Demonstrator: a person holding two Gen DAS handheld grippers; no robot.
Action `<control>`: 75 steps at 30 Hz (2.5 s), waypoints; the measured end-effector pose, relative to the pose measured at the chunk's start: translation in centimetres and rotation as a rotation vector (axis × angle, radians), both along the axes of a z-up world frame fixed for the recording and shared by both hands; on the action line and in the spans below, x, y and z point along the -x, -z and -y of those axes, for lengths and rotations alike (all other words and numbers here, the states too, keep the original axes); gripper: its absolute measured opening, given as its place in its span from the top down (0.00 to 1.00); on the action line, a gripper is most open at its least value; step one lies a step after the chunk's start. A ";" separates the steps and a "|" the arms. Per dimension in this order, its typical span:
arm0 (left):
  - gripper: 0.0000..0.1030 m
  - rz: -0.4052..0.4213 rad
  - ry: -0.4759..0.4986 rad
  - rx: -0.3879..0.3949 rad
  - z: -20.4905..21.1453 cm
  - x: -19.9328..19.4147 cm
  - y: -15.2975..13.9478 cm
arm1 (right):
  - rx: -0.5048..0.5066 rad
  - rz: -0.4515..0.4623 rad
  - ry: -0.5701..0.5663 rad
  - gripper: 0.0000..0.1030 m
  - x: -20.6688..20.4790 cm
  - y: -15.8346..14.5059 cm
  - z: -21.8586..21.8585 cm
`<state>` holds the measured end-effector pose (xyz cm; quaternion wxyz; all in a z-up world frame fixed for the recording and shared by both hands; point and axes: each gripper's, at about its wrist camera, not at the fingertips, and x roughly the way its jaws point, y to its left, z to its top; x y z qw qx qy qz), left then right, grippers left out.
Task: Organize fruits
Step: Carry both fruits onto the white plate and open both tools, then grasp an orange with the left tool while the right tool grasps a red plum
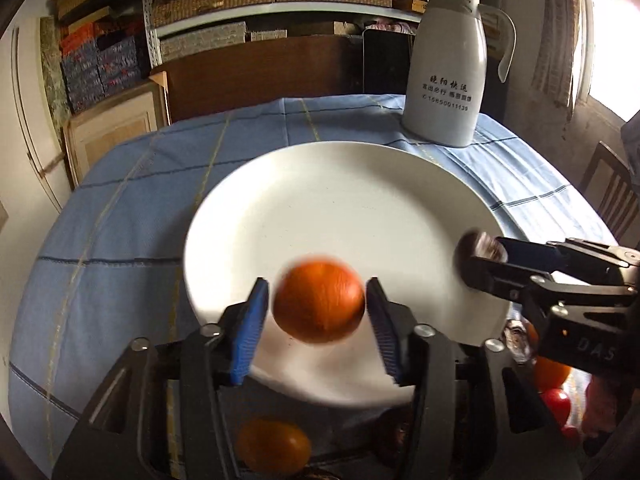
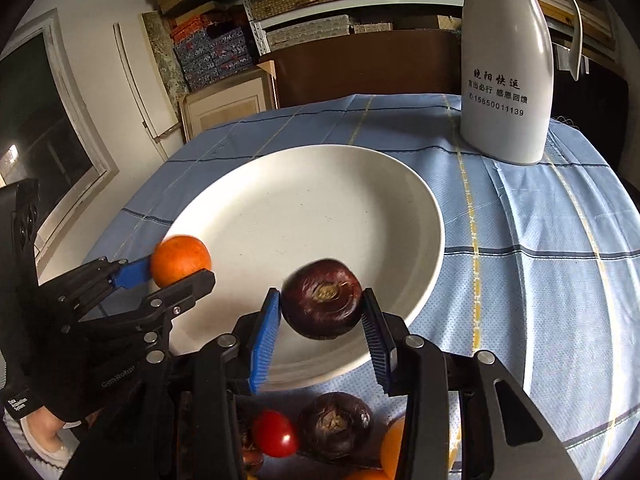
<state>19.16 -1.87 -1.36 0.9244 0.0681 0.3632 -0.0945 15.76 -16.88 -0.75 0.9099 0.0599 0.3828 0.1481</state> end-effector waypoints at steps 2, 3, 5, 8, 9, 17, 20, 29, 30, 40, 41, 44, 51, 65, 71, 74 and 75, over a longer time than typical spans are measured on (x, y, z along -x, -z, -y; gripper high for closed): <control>0.27 0.045 -0.011 -0.027 0.2 0.4 -0.3 | -0.015 0.009 0.002 0.44 0.2 -0.2 0.2; 0.25 0.073 -0.019 -0.043 0.2 0.7 -0.6 | -0.023 0.012 -0.001 0.43 0.4 -0.3 0.3; 0.17 0.109 -0.027 -0.066 0.3 1.3 -1.0 | -0.033 0.022 0.005 0.42 0.9 -0.5 0.6; 0.14 0.172 -0.053 -0.117 0.2 2.5 -1.6 | -0.050 0.028 0.015 0.37 1.4 -0.6 1.1; 0.14 0.191 -0.062 -0.132 0.3 2.7 -1.9 | -0.054 0.031 0.016 0.37 1.6 -0.6 1.1; 0.09 0.255 -0.081 -0.142 -0.2 4.7 -3.2 | -0.055 0.061 0.008 0.36 2.9 -1.2 0.9; 0.09 0.270 -0.084 -0.143 -0.3 5.6 -3.5 | -0.057 0.073 0.015 0.35 3.5 -1.3 1.1; 0.08 0.280 -0.123 -0.130 -1.4 8.3 -3.8 | -0.085 0.107 0.056 0.30 7.6 -1.4 2.4; 0.07 0.276 -0.130 -0.124 -1.7 8.8 -3.7 | -0.086 0.107 0.058 0.30 8.2 -1.2 2.5; 0.07 0.236 -0.157 -0.085 -3.6 12.6 -2.5 | -0.053 0.075 0.005 0.29 13.5 0.6 2.0; 0.07 0.234 -0.155 -0.079 -3.7 12.9 -2.5 | -0.051 0.068 -0.001 0.29 13.7 0.8 2.0; 0.07 0.229 -0.153 -0.061 -3.9 13.5 -2.4 | -0.062 0.040 -0.026 0.29 14.4 1.1 2.1; 0.07 0.218 -0.147 -0.049 -3.9 13.9 -2.4 | -0.040 -0.027 -0.064 0.30 14.5 2.1 1.5; 0.07 0.233 -0.161 -0.091 -3.4 13.9 -2.3 | -0.076 -0.057 -0.105 0.36 14.1 2.4 1.3; 0.07 0.222 -0.116 -0.094 -2.8 14.5 -2.0 | -0.073 -0.055 -0.125 0.36 14.4 2.4 1.2; 0.07 0.149 -0.032 -0.048 -2.6 14.8 -1.3 | -0.065 -0.053 -0.135 0.37 14.6 2.3 1.0; 0.07 0.128 -0.012 -0.041 -2.5 14.9 -1.0 | -0.062 -0.051 -0.134 0.42 14.7 2.3 1.1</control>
